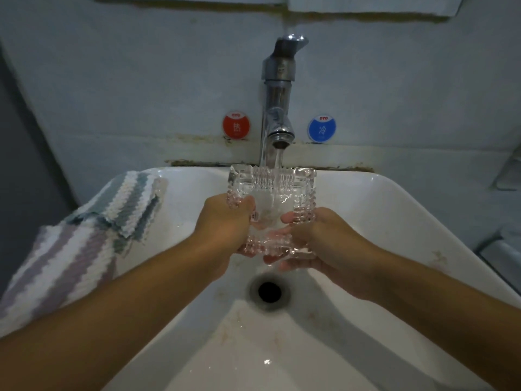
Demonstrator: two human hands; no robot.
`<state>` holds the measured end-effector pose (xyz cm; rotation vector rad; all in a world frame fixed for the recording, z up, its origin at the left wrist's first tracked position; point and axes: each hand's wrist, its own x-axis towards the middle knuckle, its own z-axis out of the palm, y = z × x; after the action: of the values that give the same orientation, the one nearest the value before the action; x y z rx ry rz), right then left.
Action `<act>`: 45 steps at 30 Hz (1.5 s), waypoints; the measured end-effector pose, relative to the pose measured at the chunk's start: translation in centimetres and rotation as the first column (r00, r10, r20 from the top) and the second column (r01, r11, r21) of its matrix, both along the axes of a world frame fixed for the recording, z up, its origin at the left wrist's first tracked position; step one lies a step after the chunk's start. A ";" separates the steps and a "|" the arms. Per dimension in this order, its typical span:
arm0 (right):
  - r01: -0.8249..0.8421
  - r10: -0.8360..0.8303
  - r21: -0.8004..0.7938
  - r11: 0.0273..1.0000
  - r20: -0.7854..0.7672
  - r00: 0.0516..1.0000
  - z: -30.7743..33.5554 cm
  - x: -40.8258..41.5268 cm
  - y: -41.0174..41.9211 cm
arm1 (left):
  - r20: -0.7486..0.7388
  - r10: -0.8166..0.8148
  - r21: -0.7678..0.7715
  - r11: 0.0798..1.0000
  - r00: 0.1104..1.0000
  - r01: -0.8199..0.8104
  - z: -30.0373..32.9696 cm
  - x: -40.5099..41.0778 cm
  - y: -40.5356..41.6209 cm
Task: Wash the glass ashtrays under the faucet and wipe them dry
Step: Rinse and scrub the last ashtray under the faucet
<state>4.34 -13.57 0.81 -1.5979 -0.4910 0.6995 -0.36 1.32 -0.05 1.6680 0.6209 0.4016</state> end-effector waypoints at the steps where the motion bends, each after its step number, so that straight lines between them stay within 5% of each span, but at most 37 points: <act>1: 0.053 -0.053 -0.014 0.998 0.012 0.999 0.1 0.1 0.0 | 0.023 0.005 0.057 0.998 1.000 -0.007 -0.1 0.1 0.2; 7: 0.206 -0.188 -0.234 0.950 0.097 0.977 0.9 1.0 -0.7 | -0.051 -0.087 0.268 0.959 0.995 0.097 0.4 0.1 0.4; 14: 0.165 -0.050 -0.484 0.859 0.241 0.969 2.7 1.9 -1.6 | -0.284 -0.305 0.188 0.912 0.909 0.365 0.2 -0.3 0.2; 38: 0.240 -0.079 -0.454 0.858 0.344 0.936 1.6 2.8 -1.6 | -0.203 -0.353 0.274 0.875 0.913 0.399 -1.5 0.3 0.2; 45: 0.252 -0.070 -0.452 0.855 0.381 0.922 1.6 2.8 -1.9 | -0.231 -0.439 0.174 0.859 0.868 0.481 -1.2 0.5 -0.2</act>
<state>7.10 -15.42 2.38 -2.2482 -0.4443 0.4200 0.19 1.11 -1.24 2.0217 0.2911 -0.0378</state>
